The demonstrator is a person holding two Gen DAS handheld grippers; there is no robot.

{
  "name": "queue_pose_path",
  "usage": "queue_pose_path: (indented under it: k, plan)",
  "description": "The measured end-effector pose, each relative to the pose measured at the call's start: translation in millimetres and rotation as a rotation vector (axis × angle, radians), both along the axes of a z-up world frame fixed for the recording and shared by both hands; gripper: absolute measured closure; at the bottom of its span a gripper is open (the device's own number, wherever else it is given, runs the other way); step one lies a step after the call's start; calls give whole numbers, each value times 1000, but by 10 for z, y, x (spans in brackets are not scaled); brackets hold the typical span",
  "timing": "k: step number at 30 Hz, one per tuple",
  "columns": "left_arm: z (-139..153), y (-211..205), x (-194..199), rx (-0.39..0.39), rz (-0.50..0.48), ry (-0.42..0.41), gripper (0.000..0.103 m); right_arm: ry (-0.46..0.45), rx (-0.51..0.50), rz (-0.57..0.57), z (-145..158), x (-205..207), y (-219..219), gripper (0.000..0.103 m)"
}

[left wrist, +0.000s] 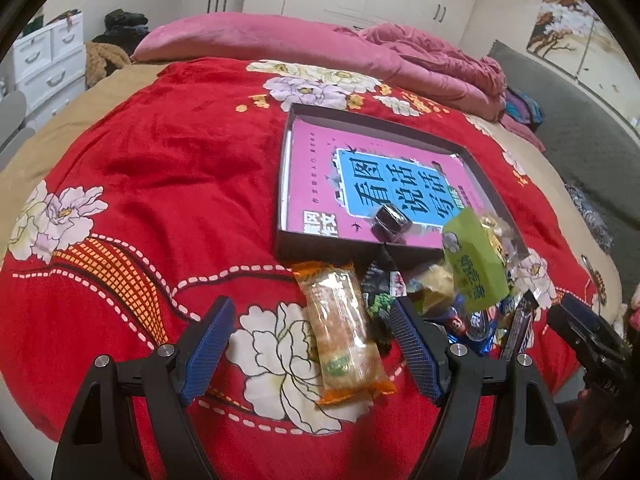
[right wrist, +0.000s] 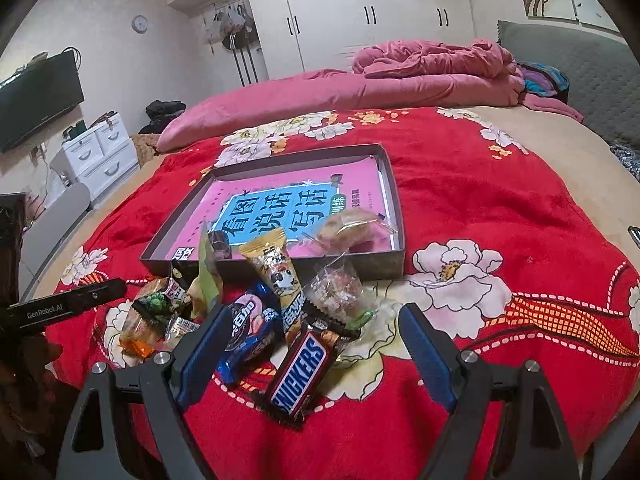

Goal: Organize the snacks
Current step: 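Withdraw both open tools from the tray back toward the snack pile, then grasp the orange-wrapped biscuit pack with the left tool while the right tool grasps the Snickers bar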

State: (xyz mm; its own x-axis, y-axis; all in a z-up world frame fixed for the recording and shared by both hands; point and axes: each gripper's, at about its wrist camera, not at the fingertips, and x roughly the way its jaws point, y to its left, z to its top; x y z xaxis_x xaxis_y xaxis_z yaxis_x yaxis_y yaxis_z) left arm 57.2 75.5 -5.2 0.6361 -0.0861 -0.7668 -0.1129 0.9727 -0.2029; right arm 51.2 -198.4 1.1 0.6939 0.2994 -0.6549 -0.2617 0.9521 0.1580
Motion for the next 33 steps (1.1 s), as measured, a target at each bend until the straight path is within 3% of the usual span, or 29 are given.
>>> queue_pose_path:
  k: [24,30,33]
  plan:
    - [-129,-145,-24,24,-59,61,22,120,-9,-13,-261,38,-6,19]
    - [-219,-303,-1,93,-86,98,22,152,9,-10,-331,53,-24,30]
    - [-261,-305,17,110,-78,115,22,167,16,13,-364,60,9,42]
